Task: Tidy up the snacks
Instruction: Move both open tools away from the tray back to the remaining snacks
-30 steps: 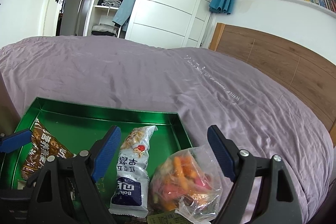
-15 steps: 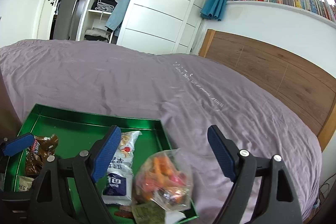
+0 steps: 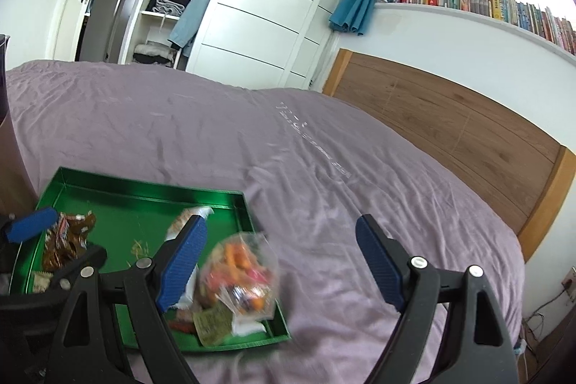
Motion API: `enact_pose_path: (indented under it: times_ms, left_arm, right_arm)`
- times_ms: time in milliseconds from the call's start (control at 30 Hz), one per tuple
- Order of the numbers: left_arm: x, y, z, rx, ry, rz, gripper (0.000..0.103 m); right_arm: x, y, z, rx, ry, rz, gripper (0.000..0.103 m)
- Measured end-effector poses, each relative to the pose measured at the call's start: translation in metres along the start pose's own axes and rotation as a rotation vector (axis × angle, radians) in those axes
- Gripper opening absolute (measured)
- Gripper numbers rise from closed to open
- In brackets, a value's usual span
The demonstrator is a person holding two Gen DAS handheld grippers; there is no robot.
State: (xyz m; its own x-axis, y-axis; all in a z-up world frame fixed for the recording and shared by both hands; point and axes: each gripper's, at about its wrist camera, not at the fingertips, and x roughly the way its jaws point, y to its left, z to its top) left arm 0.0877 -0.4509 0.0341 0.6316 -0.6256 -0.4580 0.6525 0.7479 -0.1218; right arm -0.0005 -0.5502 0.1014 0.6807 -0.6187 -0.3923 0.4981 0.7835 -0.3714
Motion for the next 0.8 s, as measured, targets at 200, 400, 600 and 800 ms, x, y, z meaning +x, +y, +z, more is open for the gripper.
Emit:
enact_pose_path:
  times_ms: [200,400,600,800]
  left_arm:
    - [-0.020,-0.009,0.006,-0.002,0.000,-0.073,0.057]
    - [-0.058,-0.020,0.007,-0.014,0.031,-0.138,0.057]
    - [-0.119,-0.014,-0.011,-0.027,0.086,-0.184,0.057]
    - [-0.177,0.017,-0.038,0.004,0.126,-0.091,0.058]
  right_arm:
    - [-0.036,-0.025,-0.005,0.002,0.031,-0.068,0.103]
    - [-0.088,-0.058,-0.013,0.002,0.067,-0.125,0.103]
    - [-0.136,-0.066,-0.026,0.020,0.103,-0.102,0.103]
    - [-0.179,-0.029,-0.037,0.020,0.107,0.051,0.103]
